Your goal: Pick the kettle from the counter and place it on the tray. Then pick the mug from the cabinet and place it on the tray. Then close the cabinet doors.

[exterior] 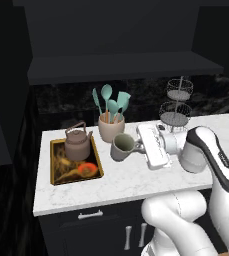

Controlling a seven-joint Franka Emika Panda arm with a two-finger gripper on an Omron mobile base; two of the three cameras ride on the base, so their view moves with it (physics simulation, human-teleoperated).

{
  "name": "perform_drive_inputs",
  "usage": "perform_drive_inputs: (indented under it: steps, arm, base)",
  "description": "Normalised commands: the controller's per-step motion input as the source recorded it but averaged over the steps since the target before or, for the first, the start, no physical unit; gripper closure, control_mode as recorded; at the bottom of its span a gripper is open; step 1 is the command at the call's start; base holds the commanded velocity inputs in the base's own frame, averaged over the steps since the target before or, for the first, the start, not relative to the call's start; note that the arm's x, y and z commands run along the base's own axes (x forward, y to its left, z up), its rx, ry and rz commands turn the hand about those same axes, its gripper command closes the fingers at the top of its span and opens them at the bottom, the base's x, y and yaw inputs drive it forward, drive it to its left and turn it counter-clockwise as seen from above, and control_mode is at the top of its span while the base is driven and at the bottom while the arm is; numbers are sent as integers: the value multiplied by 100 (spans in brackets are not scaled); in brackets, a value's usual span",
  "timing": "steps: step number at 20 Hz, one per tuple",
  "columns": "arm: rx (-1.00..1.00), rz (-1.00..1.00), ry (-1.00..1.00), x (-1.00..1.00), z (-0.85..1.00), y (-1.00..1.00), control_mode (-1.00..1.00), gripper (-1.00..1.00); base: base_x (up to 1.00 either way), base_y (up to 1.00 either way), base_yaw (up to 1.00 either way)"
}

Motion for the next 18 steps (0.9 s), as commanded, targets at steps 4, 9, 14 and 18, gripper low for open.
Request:
perform_drive_inputs:
  steps: [4,9,14,18]
  arm:
    - [0,10,2,29,-35,26,-100,100]
    - [0,11,15,16,-23,27,-100,100]
    - [0,7,19,12,-24,24,-100,100]
    - [0,7,1,8,-39,5,-100,100]
  base:
    - [0,0,0]
    - [0,0,0]
    - [0,0,0]
    - [0,0,0]
